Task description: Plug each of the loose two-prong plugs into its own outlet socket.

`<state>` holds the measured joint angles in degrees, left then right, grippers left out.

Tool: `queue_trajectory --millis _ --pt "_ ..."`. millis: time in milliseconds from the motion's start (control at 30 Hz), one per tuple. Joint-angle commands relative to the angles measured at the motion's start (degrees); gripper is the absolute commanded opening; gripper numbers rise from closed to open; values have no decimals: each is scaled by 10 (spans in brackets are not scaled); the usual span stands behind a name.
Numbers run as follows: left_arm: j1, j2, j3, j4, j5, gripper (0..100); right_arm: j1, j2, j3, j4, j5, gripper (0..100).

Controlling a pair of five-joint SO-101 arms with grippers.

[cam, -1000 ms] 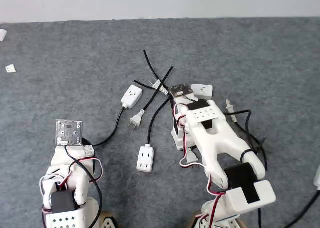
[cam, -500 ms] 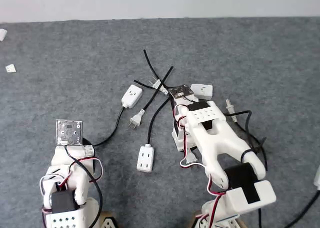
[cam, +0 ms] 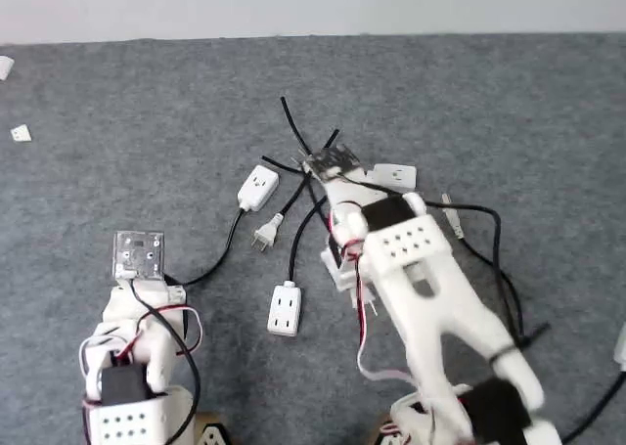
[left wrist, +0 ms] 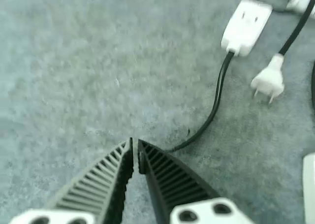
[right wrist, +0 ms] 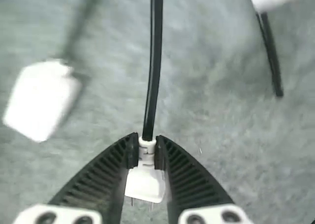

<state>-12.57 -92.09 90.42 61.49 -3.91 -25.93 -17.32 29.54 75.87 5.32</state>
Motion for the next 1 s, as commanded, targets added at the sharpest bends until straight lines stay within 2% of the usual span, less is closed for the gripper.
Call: queue_trajectory --millis 0,67,167,367,600,767,967 --pt "-4 156 -54 -73 -6 13 -56 -80 -79 44 11 8" --pt "-4 254 -80 -109 -18 13 -86 -87 -116 66 12 8" --pt "-4 389 -127 -147 -107 13 -120 -87 -152 73 19 8" --pt "-6 585 -235 -121 -117 13 -179 -90 -177 21 5 8" --pt "-1 711 -316 -75 -160 13 -244 -87 -184 15 4 8" --pt "0 687 -303 -62 -194 13 -247 -71 -150 -36 -18 8" --pt "57 508 -192 -62 -229 12 -248 -16 -113 -104 -45 8"
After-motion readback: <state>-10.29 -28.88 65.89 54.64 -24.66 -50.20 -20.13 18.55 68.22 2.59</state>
